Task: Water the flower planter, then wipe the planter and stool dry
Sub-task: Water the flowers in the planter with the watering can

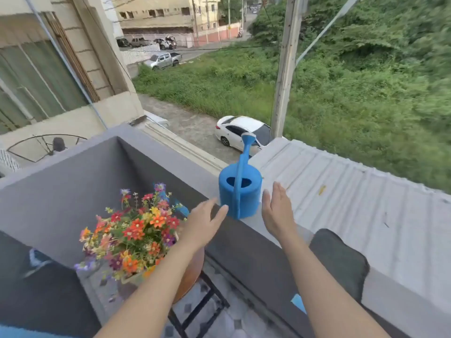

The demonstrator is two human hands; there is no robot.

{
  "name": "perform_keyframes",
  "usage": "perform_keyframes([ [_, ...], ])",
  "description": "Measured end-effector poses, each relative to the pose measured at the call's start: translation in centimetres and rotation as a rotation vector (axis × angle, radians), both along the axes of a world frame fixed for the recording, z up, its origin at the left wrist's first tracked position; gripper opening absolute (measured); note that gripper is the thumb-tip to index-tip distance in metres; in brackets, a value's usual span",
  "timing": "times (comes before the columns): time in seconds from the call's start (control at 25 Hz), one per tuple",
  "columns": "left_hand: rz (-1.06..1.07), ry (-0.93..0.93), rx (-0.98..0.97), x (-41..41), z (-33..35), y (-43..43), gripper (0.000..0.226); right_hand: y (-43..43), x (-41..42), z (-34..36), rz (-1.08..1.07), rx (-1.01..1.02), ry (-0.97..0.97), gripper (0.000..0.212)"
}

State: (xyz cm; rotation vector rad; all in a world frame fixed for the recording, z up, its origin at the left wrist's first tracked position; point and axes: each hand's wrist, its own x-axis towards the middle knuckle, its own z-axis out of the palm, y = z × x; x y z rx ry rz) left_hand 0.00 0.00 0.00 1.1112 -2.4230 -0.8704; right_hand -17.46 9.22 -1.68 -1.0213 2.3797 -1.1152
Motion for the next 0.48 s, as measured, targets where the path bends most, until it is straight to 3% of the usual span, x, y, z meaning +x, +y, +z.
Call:
perform_keyframes([
  [0.12,0.015,0.08,0.116,-2.3,-2.4,0.7,0.057,0.3,-0.9,-4.6,0.023,0.197,0.008,0.058],
  [0.24,0.149,0.303,0.219,-4.6,-4.1,1.1,0.027,0.2,-1.6,-8.5,0.069,0.36,0.103,0.06],
  [0.48,0.286,0.499,0.351,-9.0,-5.1,0.8,0.029,-0.6,-2.0,-11.8,0.078,0.449,0.338,0.077],
])
